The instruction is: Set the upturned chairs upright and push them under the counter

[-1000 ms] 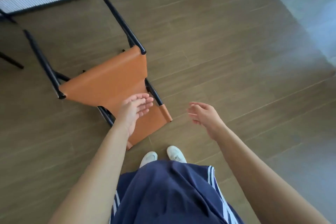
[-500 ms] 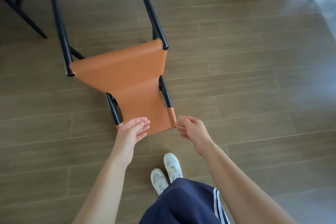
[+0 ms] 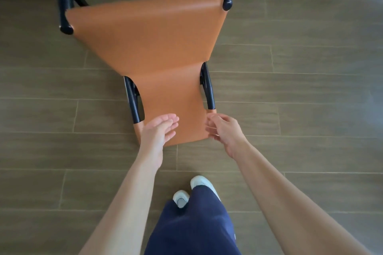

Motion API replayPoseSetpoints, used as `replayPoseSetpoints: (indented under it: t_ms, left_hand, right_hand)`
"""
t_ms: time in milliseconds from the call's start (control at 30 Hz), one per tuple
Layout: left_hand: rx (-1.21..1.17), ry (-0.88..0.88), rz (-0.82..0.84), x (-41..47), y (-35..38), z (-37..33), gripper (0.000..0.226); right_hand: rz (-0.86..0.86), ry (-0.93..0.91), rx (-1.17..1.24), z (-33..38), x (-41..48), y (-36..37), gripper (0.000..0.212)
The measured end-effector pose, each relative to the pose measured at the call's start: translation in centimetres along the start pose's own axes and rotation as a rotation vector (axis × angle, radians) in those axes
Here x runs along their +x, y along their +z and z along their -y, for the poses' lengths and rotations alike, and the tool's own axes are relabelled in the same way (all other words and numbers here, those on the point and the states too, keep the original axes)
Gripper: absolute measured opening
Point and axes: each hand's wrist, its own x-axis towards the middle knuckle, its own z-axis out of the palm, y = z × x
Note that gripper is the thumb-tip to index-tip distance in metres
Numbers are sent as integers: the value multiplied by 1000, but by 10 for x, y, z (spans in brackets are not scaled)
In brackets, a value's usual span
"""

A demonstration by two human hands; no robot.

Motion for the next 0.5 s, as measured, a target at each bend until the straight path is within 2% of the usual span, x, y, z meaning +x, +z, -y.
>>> replayPoseSetpoints:
  t_ms: [233, 500]
  left_hand:
    - [-3, 35, -3, 104, -4, 82, 17]
    - [186, 78, -39, 220, -15, 161, 16]
  right_hand:
    - [38, 35, -32, -73, 110, 26, 22]
    - [63, 105, 15, -157, 231, 54, 16]
